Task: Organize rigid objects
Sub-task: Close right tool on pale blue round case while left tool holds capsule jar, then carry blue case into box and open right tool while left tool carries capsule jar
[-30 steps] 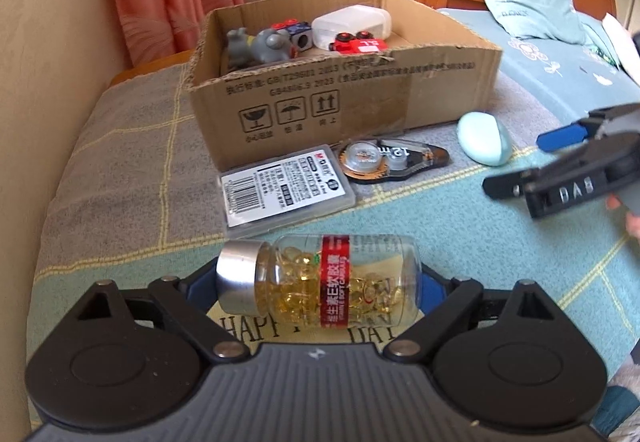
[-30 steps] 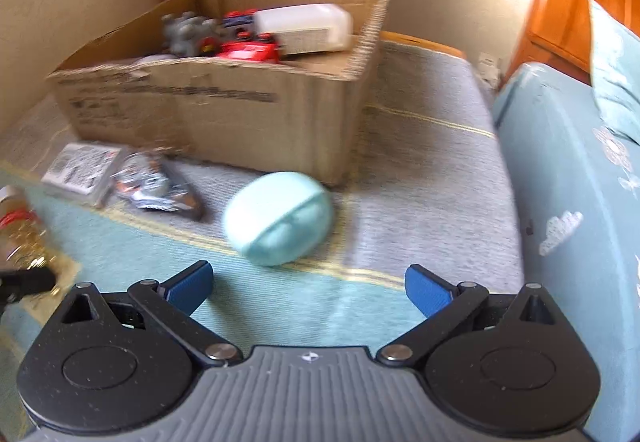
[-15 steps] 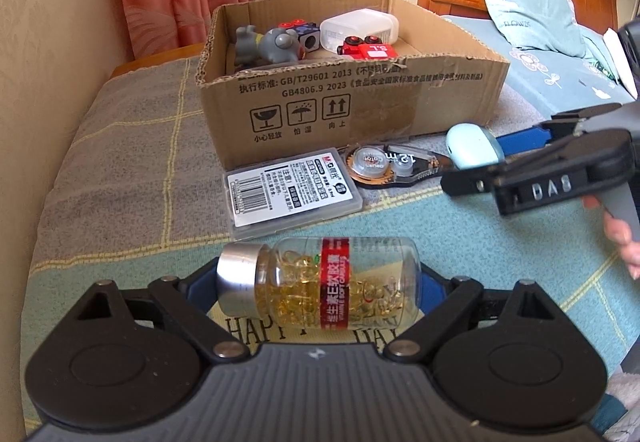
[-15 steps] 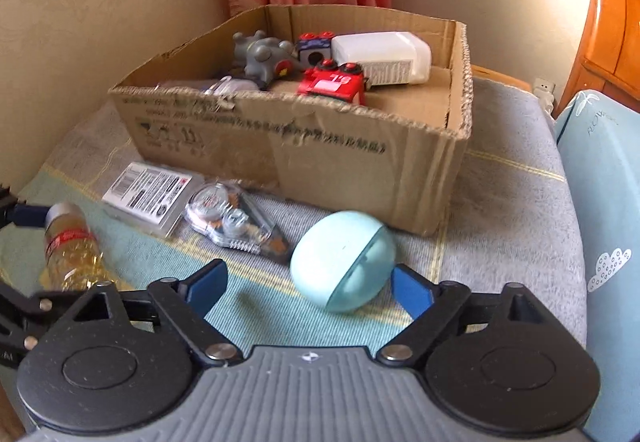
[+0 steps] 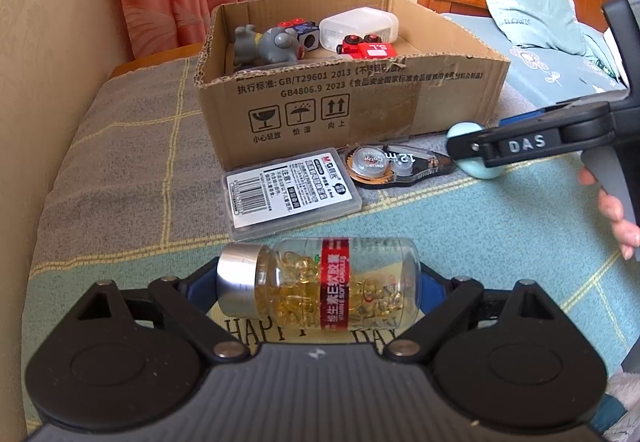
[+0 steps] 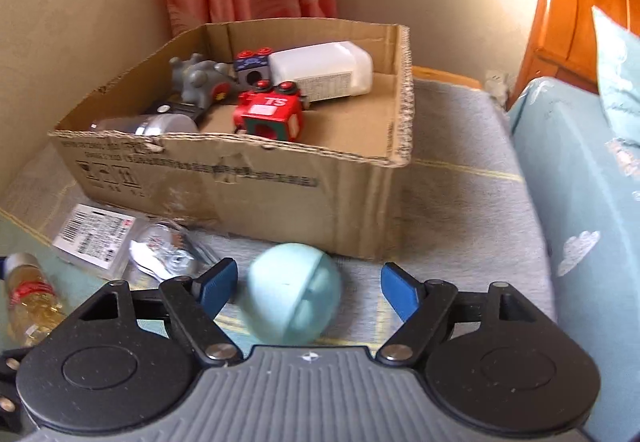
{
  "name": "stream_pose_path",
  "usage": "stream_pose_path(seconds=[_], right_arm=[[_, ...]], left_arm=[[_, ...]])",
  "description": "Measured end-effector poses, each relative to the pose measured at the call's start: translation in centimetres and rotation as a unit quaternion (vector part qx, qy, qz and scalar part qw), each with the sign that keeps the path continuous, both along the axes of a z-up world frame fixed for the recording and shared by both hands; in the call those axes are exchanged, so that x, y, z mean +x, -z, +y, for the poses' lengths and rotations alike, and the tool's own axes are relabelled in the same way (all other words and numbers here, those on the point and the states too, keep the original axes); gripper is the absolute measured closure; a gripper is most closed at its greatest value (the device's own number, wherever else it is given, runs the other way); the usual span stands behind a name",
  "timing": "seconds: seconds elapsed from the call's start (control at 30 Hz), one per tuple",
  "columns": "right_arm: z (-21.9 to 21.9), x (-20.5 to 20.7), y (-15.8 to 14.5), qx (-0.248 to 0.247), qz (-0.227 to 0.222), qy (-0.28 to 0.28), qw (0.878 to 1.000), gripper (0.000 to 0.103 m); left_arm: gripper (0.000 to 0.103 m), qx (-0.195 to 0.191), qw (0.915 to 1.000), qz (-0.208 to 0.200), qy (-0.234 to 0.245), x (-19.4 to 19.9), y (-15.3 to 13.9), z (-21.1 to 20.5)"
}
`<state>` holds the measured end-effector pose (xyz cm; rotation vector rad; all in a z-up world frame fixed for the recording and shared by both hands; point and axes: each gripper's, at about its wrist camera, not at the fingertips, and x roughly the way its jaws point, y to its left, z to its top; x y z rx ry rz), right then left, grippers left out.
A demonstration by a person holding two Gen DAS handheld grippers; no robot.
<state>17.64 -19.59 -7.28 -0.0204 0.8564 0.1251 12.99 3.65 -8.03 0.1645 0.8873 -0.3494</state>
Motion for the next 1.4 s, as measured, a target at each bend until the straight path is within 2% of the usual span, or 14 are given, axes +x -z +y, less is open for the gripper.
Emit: stream_pose_path(seconds=[0.23, 0.37, 0.57, 0.73, 1.1, 1.4], right_arm=[[-1.3, -0.7, 0.5, -0.014, 0.013, 0.007, 1.000, 0.025], [-0.6, -0.9, 0.7, -0.021, -0.003, -0.004, 1.000, 0.034], [-0.1, -1.0, 0.8, -0.022, -0.019, -0.026, 0.999, 0.036], [-0.1, -1.1, 0.8, -0.025, -0.025, -0.029, 0.999, 0.045], [-0.1, -1.1, 0.6, -0.025, -0.016, -0.032, 0.999, 0.045], [0.3, -1.8, -0.2, -0.033, -0.005, -0.061, 0.998, 0.045]], left_arm=[[0.010, 0.007, 1.0000, -0.002, 0.003, 0.0, 0.1, -0.2], [0.010, 0.008, 1.0000, -0.001, 0.004, 0.0, 0.1, -0.3], [0.010, 0.010, 0.9999, -0.004, 0.005, 0.1, 0.1, -0.4], [0.010, 0.015, 0.9998, -0.006, 0.007, 0.0, 0.1, -0.5], [0.010, 0.017, 0.9998, 0.005, -0.001, 0.3, 0.1, -0.6], [0.010, 0.023, 0.9993, 0.015, 0.026, 0.2, -0.6, -0.7]])
